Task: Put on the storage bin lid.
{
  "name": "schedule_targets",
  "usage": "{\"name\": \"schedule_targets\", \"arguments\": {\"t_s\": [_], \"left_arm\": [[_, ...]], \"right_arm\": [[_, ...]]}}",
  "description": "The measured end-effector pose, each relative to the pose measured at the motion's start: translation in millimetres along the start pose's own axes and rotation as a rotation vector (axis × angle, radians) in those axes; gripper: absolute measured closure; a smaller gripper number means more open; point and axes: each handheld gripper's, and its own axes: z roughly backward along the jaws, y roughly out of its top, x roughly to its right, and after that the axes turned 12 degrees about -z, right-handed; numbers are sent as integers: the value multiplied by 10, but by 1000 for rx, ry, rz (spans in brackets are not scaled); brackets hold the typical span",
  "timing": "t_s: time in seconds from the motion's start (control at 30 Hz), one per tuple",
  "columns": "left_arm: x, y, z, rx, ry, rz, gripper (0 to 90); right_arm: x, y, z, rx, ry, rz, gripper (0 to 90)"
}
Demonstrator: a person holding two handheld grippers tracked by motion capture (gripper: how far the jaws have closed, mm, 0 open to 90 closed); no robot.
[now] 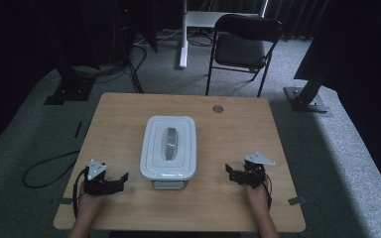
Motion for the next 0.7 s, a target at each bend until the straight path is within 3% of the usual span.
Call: {"name": "schedule_targets", "arguments": {"t_s": [0.13,0.23,0.4,0.57,0.7], "left_arm": [[-47,-55,55,-4,13,12,6],[-84,-96,93,4,13,33,5],[-130,-154,132,-21,41,42,6],[-181,-227,201,-28,63,55,6],[-223,-292,284,-33,89,71,6]], "right_arm": [[82,-38,89,31,-62,-4,110],[151,-61,157,45,-85,-7,109],[282,-113,255,51,-99,-41,109],[404,-197,367,63,-163,-35,110],[512,-258,441,55,-189,-61,110]]}}
